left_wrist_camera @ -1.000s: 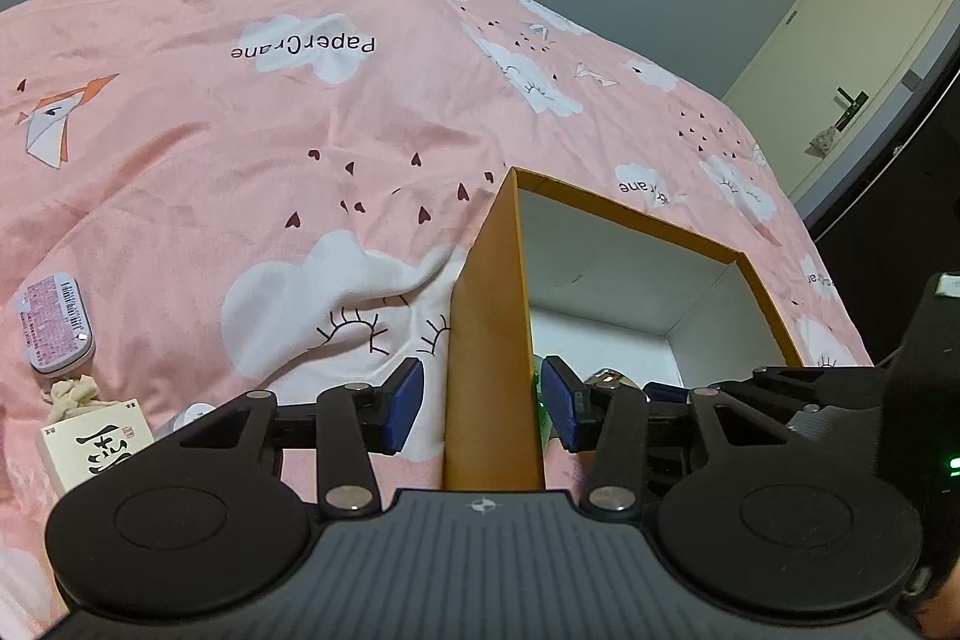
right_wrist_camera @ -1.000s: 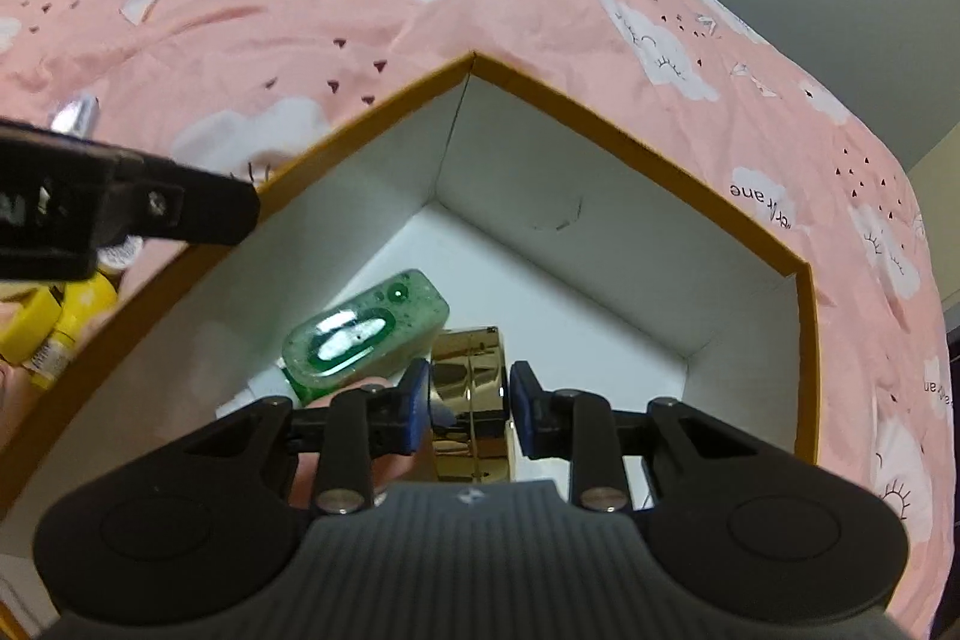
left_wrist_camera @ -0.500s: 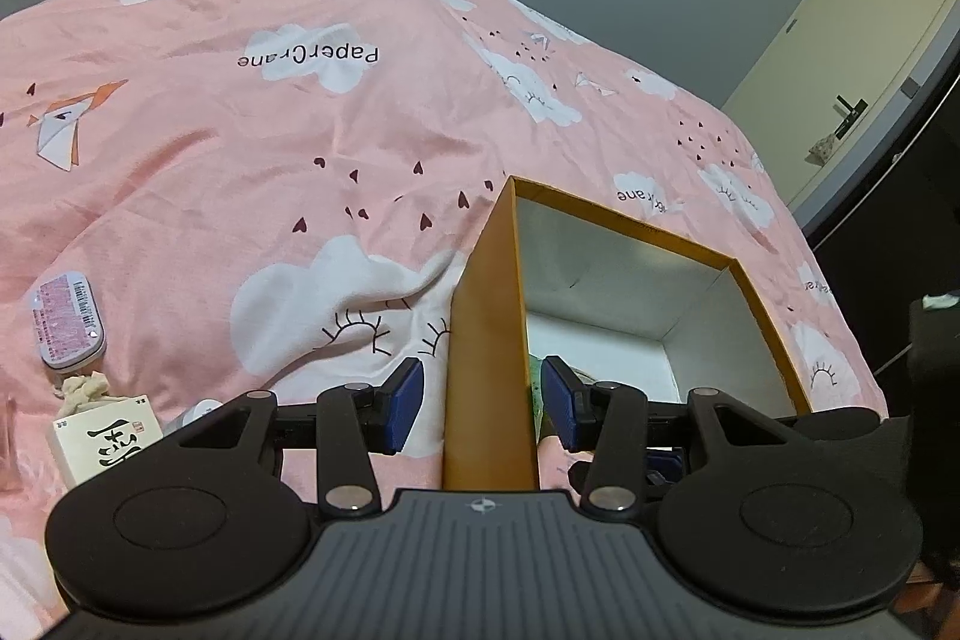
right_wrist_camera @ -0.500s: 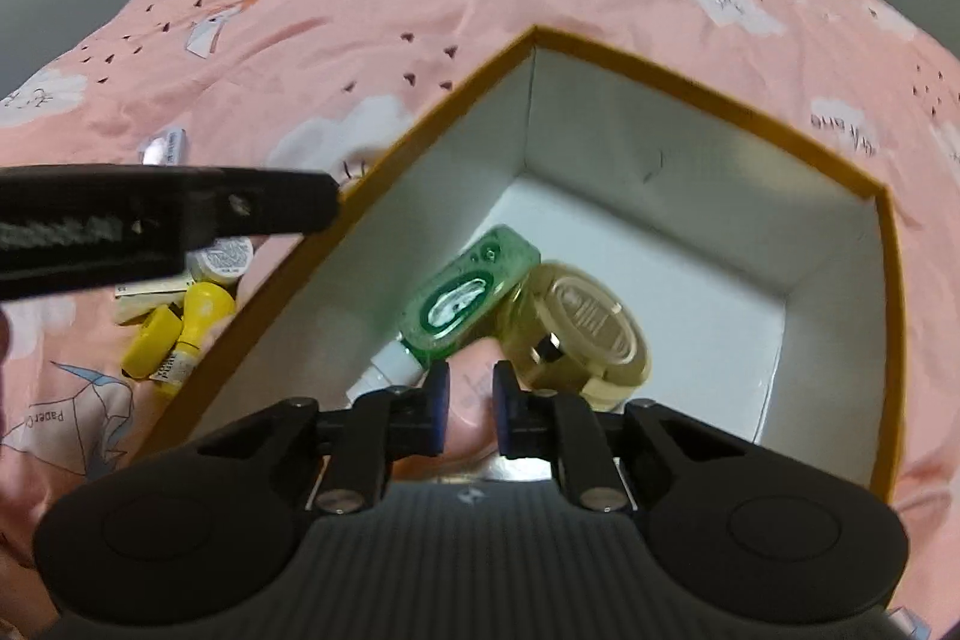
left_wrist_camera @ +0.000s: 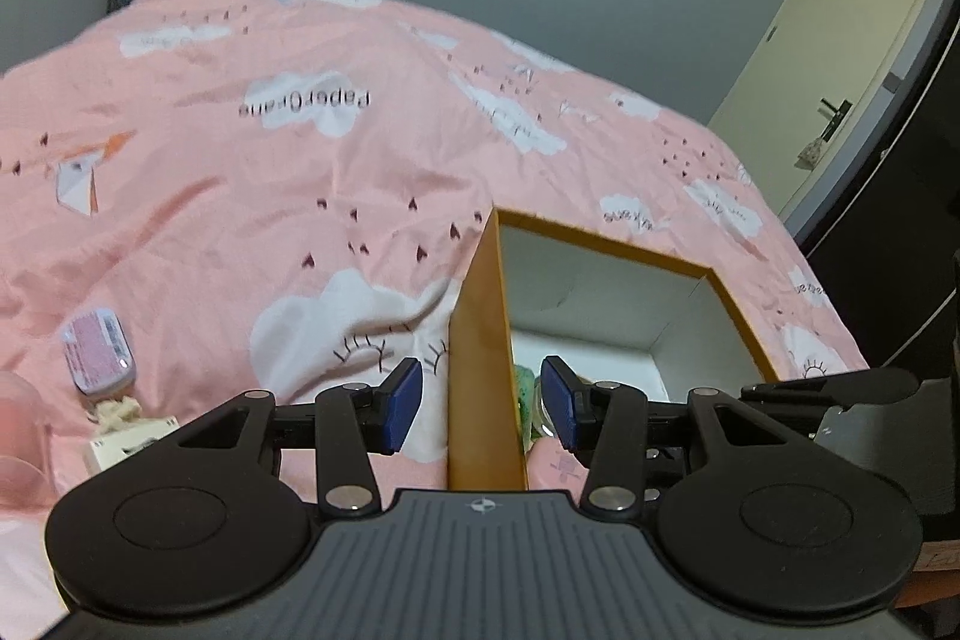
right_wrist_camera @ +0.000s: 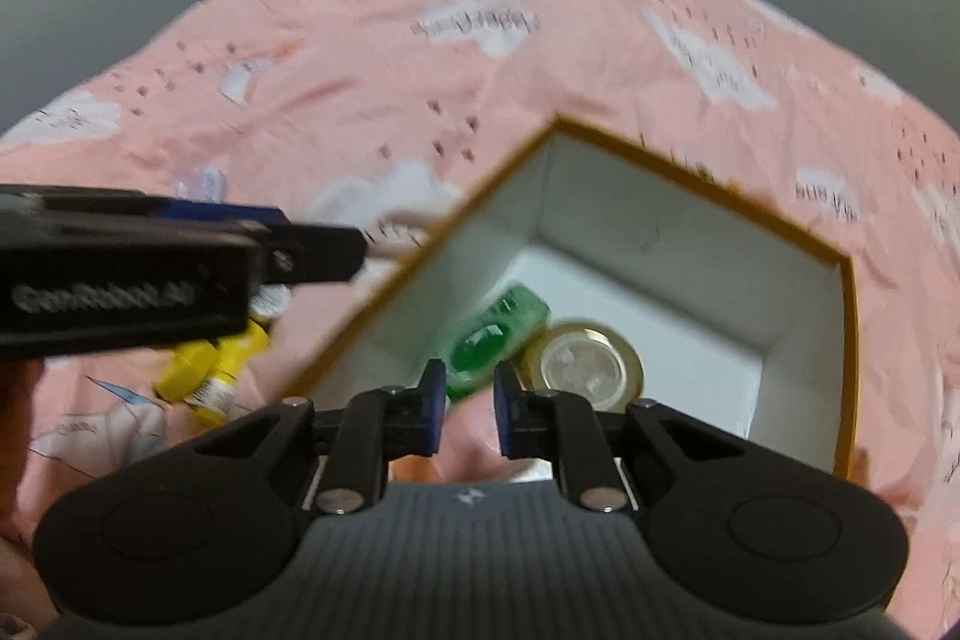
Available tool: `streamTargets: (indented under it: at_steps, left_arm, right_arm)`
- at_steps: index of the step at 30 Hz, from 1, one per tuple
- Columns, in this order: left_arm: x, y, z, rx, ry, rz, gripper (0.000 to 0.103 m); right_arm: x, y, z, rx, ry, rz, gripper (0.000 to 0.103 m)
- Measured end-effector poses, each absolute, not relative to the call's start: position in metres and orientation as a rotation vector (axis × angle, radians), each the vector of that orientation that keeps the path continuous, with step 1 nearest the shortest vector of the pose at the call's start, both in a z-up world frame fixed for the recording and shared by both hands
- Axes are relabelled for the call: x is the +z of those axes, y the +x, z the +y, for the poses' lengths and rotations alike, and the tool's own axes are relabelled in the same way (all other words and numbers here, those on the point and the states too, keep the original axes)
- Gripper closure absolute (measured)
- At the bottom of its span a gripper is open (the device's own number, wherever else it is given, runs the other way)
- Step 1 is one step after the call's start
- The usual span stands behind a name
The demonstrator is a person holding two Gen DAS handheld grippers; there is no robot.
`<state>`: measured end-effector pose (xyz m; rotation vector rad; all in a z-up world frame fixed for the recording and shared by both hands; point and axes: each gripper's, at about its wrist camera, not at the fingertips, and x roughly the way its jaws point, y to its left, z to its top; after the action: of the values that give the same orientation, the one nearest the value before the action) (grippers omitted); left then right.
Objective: Organize rigid objects
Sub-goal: 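Move both grippers back over the remaining cosmetics on the bed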
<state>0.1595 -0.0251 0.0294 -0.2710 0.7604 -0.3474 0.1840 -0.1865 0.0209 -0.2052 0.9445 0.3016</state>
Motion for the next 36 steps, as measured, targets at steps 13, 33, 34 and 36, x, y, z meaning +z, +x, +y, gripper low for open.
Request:
streamTargets:
  at_steps: [13,33,34,36]
  left_arm:
    - [0.046,0.130,0.029,-0.281,-0.319,0.685,0.048]
    - [0.002,0.115,0.148,-0.002,-0.472,0.777,0.047]
    - [-0.003,0.115,0.151,-0.001,-0.490,0.795,0.047]
    - [-0.014,0.118,0.155,-0.007,-0.524,0.836,0.047]
  right_arm:
    - [0.060,0.156,-0.140,0.372,-0.191,0.714,0.064]
    - [0.017,0.155,-0.037,0.516,-0.149,0.734,0.040]
    - [0.012,0.157,-0.035,0.519,-0.159,0.743,0.040]
    - [0.000,0.163,-0.030,0.533,-0.164,0.772,0.042]
